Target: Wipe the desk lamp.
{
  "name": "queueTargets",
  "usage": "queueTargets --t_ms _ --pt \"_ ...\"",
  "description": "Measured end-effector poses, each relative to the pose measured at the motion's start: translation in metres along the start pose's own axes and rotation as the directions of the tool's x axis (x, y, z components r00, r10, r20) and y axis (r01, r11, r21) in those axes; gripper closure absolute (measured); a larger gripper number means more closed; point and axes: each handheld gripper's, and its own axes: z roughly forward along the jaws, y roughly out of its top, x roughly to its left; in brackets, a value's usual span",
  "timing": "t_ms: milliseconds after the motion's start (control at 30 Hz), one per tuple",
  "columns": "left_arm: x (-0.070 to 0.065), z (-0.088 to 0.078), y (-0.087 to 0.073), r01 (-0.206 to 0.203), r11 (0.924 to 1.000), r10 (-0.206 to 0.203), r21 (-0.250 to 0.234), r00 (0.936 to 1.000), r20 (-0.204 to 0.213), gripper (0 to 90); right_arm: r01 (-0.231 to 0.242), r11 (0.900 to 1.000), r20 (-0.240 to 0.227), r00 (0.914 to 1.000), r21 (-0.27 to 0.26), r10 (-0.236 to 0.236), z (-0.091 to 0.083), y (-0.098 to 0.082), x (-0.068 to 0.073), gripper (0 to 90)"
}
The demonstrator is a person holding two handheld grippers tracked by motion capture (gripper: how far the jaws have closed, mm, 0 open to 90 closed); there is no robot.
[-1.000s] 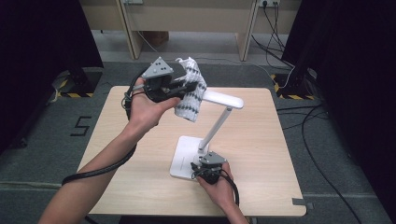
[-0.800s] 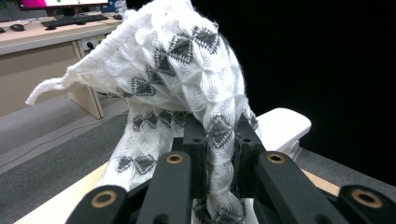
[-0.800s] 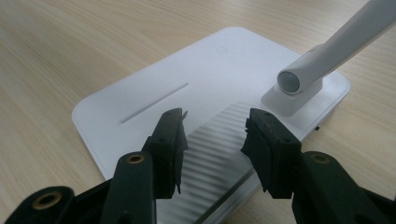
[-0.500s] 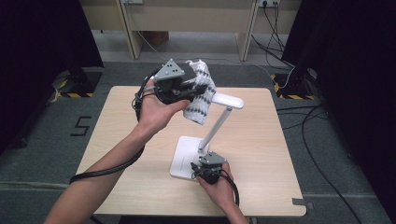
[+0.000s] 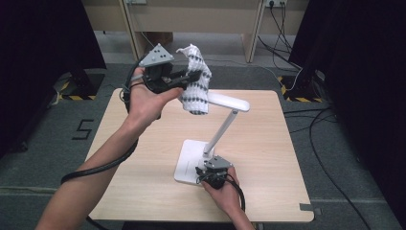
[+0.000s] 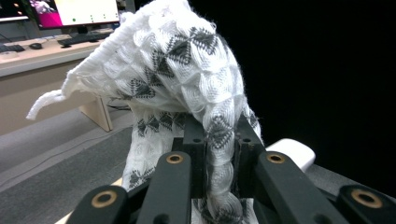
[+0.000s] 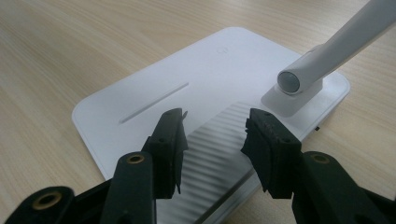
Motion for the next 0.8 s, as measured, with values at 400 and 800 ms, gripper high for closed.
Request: queueTargets --t_ms 400,800 --pt "0.02 0.004 -0.003 -0.002 0.9996 0.004 0.029 0.9972 -0.074 79.9 0.001 1.0 0.001 1.0 -0.002 -0.001 0.0 0.0 0.0 56.7" --pt "0.012 0.016 -0.011 -0.005 0.9977 0.009 0.067 0.9982 -0.059 79.9 0.002 1.0 0.0 1.0 -0.003 -0.002 0.0 0.0 0.0 56.7"
